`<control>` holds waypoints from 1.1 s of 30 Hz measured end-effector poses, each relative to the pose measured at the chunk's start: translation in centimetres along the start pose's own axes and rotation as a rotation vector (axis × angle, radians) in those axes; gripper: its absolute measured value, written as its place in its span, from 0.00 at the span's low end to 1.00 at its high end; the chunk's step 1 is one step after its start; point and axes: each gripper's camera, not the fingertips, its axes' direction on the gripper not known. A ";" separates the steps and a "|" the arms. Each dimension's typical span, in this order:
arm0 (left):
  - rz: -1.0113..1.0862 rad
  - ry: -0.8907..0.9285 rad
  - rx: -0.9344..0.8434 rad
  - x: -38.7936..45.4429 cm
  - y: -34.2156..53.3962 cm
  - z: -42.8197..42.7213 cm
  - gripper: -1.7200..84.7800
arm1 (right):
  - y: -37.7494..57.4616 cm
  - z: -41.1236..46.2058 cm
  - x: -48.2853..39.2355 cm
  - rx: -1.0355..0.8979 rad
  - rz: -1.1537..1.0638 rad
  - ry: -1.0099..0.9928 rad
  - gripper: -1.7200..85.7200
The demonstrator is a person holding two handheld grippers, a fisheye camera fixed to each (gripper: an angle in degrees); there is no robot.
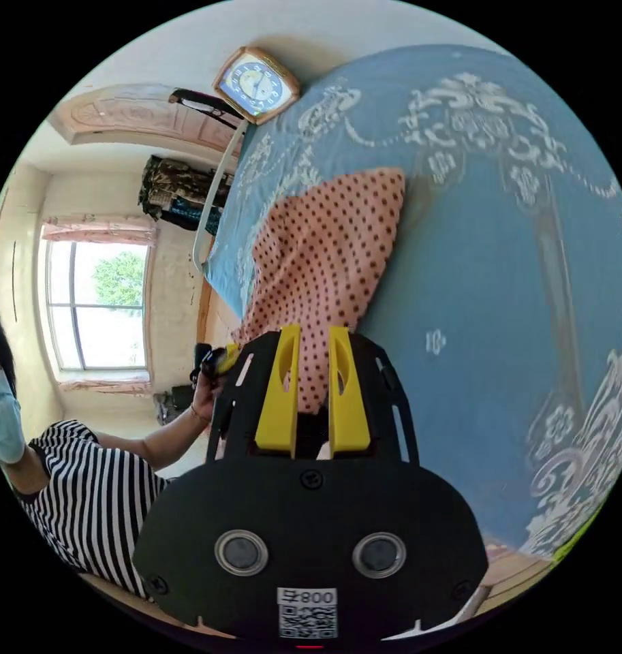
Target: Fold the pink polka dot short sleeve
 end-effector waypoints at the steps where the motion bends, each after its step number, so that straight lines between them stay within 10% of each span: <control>1: -0.013 0.018 0.009 -0.2 0.2 -0.3 0.05 | 1.2 0.5 0.8 -0.018 0.029 -0.010 0.11; 25: -0.071 -0.146 -0.040 -0.3 2.4 6.6 0.06 | 12.6 5.9 7.5 0.000 0.177 -0.177 0.13; 33: -0.103 -0.131 -0.042 -1.9 2.9 9.0 0.03 | 14.3 8.7 -4.4 -0.042 -0.339 0.335 0.14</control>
